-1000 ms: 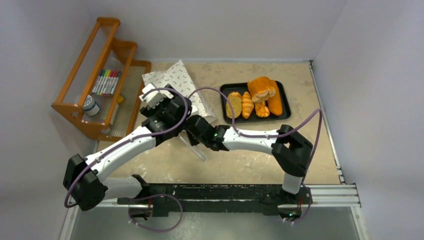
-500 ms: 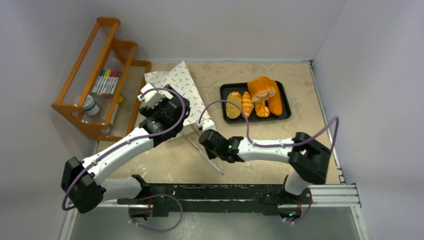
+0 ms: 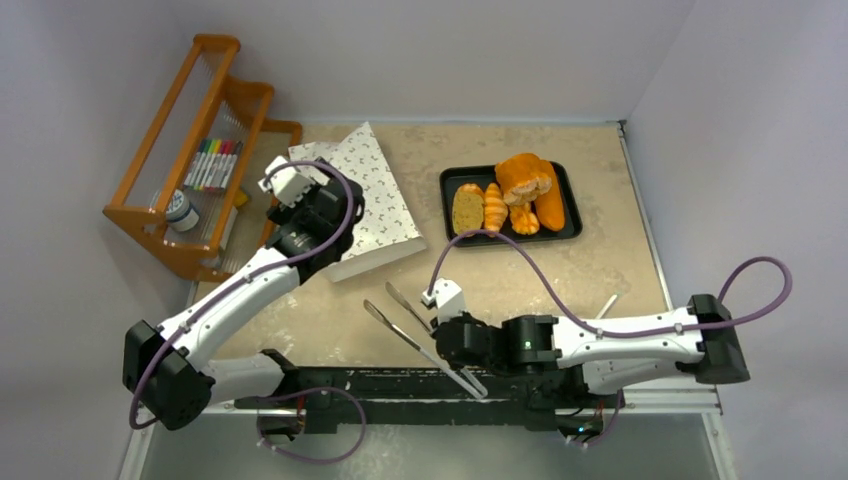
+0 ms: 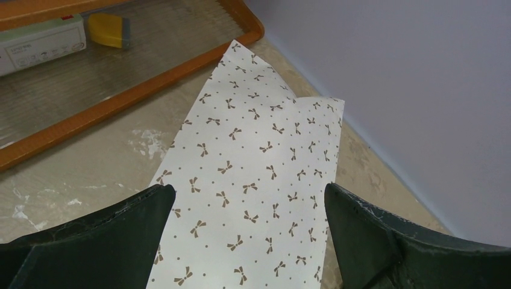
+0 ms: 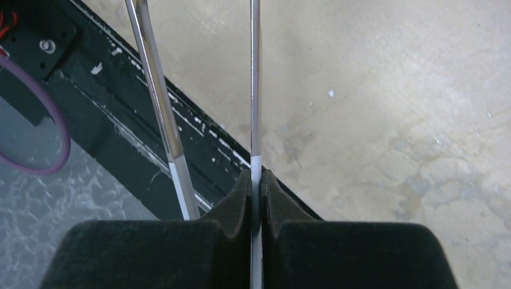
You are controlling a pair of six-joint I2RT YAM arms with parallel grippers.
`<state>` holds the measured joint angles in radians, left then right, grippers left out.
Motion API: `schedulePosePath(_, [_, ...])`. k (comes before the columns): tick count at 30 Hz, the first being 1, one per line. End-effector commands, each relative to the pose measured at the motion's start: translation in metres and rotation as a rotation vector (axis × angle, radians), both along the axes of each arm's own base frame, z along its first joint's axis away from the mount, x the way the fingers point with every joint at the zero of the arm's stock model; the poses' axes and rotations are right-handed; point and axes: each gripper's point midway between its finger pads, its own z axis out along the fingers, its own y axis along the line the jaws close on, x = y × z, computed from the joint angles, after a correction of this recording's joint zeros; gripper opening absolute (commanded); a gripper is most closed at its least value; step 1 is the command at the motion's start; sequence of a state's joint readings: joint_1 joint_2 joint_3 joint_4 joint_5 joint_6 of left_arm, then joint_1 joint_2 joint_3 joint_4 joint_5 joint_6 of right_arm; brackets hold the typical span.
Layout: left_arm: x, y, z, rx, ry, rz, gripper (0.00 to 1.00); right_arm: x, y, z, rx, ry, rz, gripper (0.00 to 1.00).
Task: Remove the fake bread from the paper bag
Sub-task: Pick up the clamp from the paper bag, then adjust the clamp.
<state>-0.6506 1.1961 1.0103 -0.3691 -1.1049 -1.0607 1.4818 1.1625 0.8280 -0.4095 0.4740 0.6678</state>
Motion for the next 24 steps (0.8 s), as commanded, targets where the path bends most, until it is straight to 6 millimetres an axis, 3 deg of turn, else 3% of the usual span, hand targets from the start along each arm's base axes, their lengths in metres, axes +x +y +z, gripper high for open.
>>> schedulePosePath(1, [0.006, -0.003, 0.021, -0.098, -0.032, -0.05, 1.0, 0.008, -0.018, 0.029, 0.007, -0.07, -0.133, 0.0])
schedulePosePath(5, [0.008, -0.02, 0.03, -0.152, -0.026, -0.16, 1.0, 0.02, -0.015, 0.038, -0.022, -0.122, -0.209, 0.0])
schedulePosePath(11, [0.01, -0.046, 0.036, -0.238, 0.008, -0.336, 0.98, 0.064, -0.007, 0.057, -0.054, -0.233, -0.332, 0.0])
schedulePosePath(14, [0.013, -0.055, 0.025, -0.319, 0.059, -0.424, 0.94, 0.087, -0.006, 0.066, -0.049, -0.272, -0.352, 0.0])
schedulePosePath(20, [0.014, -0.092, -0.01, -0.568, 0.176, -0.626, 0.85, 0.117, 0.005, 0.078, -0.069, -0.343, -0.34, 0.0])
schedulePosePath(24, [0.012, -0.102, -0.016, -0.598, 0.189, -0.671, 0.79, 0.136, 0.011, 0.078, -0.097, -0.37, -0.342, 0.0])
